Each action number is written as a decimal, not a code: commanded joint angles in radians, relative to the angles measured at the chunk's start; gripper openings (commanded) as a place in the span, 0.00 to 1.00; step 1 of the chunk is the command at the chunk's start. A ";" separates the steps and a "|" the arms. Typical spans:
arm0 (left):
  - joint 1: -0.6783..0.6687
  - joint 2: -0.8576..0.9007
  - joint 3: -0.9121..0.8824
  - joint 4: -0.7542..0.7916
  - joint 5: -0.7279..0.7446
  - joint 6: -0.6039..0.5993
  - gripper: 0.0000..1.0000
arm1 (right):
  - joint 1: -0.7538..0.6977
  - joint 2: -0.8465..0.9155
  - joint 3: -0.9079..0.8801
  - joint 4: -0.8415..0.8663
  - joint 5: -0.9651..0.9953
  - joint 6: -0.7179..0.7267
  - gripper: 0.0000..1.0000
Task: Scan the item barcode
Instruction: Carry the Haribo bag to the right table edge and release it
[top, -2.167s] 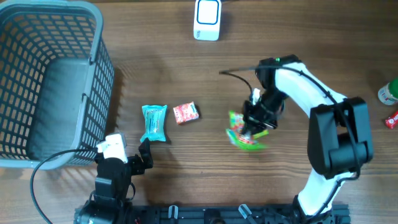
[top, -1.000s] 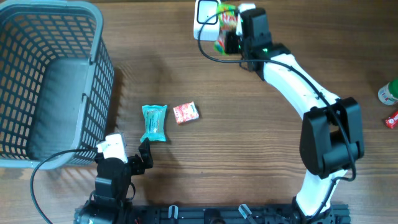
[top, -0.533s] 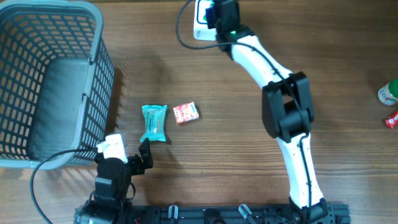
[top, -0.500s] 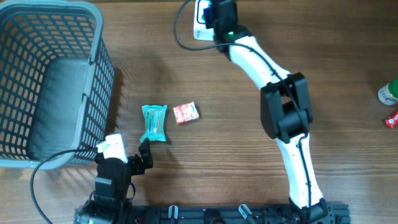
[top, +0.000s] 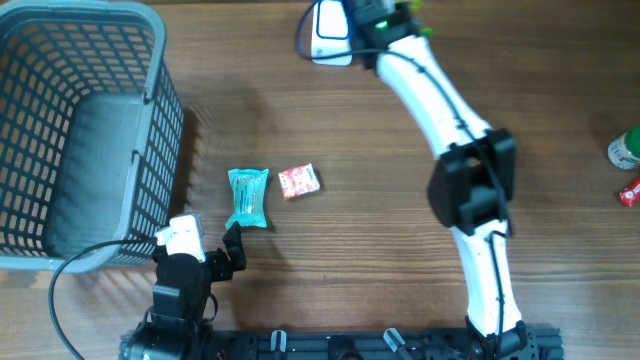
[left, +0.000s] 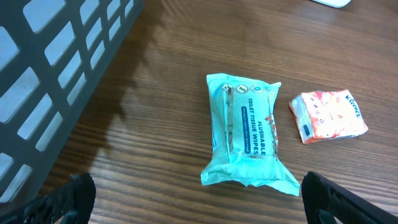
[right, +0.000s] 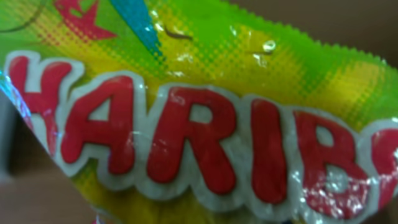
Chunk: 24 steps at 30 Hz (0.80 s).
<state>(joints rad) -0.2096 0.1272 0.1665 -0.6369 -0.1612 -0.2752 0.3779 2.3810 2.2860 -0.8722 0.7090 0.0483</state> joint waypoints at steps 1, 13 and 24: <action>0.002 -0.003 -0.006 0.000 -0.013 0.006 1.00 | -0.256 -0.122 0.030 -0.187 0.027 0.220 0.04; 0.002 -0.003 -0.006 0.000 -0.012 0.006 1.00 | -0.861 0.016 -0.127 -0.045 -0.700 0.187 0.24; 0.002 -0.003 -0.006 0.000 -0.012 0.006 1.00 | -0.705 -0.202 -0.008 -0.237 -1.133 0.175 1.00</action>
<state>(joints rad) -0.2092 0.1272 0.1665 -0.6369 -0.1608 -0.2752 -0.4297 2.3356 2.2330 -1.0389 -0.2367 0.2386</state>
